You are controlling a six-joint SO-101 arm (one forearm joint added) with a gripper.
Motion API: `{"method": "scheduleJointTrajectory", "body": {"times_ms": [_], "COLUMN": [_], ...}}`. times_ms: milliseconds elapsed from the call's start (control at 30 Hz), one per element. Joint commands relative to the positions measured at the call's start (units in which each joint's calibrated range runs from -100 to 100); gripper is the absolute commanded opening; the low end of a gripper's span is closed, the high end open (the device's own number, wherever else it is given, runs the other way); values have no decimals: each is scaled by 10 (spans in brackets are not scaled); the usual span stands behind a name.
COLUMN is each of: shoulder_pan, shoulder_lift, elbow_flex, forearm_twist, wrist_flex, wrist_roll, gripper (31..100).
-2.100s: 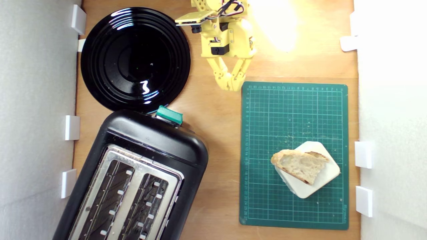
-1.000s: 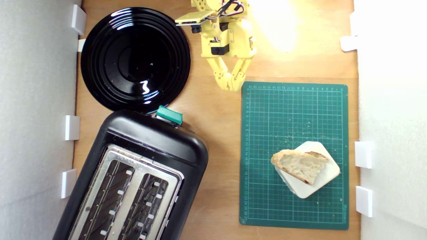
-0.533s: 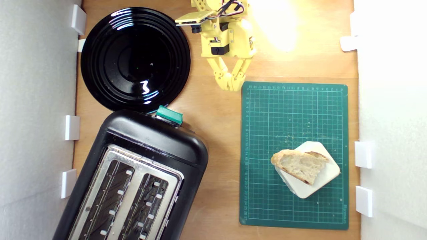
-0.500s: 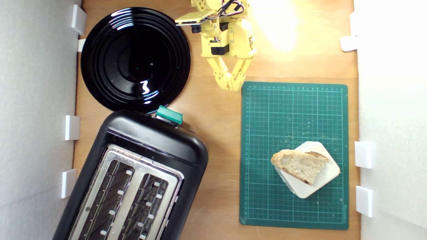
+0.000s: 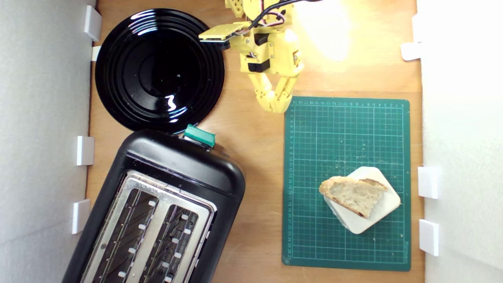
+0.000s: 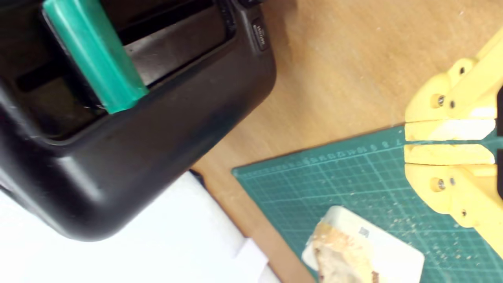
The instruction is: Pick bread and place in toaster
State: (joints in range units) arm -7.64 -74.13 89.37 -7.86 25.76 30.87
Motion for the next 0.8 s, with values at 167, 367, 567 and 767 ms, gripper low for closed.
{"method": "scheduleJointTrajectory", "body": {"times_ms": [167, 367, 567, 767], "shoulder_pan": [-4, -5, -5, -5], "shoulder_lift": [163, 231, 312, 387], "elbow_flex": [-95, -92, -92, -89], "forearm_twist": [53, 266, 436, 440], "wrist_flex": [-203, -307, -398, -490], "wrist_roll": [-80, -239, -352, -359], "gripper": [308, 308, 309, 309]}}
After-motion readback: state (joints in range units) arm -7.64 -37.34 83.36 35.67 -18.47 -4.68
